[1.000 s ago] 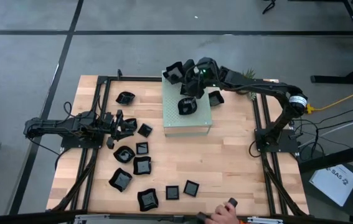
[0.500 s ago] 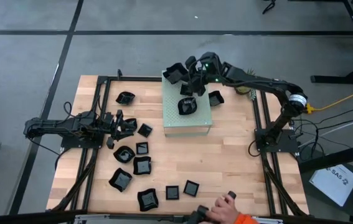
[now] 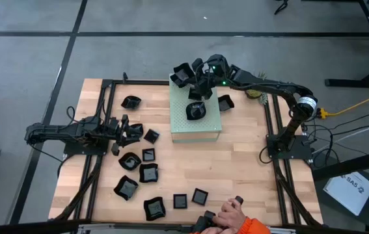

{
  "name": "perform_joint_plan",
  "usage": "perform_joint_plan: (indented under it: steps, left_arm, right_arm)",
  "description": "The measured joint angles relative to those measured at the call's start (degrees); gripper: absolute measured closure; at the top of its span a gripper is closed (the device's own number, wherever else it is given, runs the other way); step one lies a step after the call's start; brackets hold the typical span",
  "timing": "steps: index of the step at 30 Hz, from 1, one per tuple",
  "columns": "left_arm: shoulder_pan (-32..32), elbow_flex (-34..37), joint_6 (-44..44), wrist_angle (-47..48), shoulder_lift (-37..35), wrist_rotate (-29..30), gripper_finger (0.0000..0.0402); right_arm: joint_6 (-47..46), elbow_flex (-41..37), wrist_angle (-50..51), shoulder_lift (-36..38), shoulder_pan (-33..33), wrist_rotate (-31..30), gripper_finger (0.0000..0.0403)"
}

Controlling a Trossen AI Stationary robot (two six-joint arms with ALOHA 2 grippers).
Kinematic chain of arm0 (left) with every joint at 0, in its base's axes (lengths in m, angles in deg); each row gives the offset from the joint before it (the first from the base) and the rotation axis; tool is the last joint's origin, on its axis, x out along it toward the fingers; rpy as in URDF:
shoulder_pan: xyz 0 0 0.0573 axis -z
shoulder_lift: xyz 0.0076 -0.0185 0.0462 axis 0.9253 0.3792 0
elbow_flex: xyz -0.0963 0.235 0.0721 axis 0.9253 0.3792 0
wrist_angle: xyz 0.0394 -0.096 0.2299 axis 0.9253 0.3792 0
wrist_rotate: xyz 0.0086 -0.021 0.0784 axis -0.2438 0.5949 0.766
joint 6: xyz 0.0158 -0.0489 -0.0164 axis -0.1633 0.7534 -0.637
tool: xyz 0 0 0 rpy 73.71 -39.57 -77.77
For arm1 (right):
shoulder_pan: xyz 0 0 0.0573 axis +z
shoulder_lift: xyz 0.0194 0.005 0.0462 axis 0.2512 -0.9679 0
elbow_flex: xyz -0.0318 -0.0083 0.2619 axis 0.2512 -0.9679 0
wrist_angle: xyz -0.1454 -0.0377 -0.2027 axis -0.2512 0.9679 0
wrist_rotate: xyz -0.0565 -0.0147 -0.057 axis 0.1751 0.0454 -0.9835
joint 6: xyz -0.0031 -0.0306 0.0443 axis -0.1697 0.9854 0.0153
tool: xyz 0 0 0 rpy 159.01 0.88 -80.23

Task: Pick & Place Mini shaped plates
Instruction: Stack the black distorted square plate on top of the black distorted square plates on the shelf, then stack the black square plate on top of the black square plates on the shelf

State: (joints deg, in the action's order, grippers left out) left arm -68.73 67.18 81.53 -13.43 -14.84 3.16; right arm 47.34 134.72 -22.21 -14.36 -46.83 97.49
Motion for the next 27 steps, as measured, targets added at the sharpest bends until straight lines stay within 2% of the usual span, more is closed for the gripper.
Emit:
perform_joint_plan:
  steps: [9, 27]
  left_arm:
    - [0.02, -0.01, 0.0, 0.0, -0.02, 0.0, 0.0249]
    - [0.02, -0.01, 0.0, 0.0, 0.0, 0.0, 0.0249]
  right_arm:
    - [-0.44, 0.0, 0.07, 0.0, -0.48, 2.85, 0.0367]
    - [-2.49, -0.02, -1.14, -1.04, -0.58, 2.78, 0.0365]
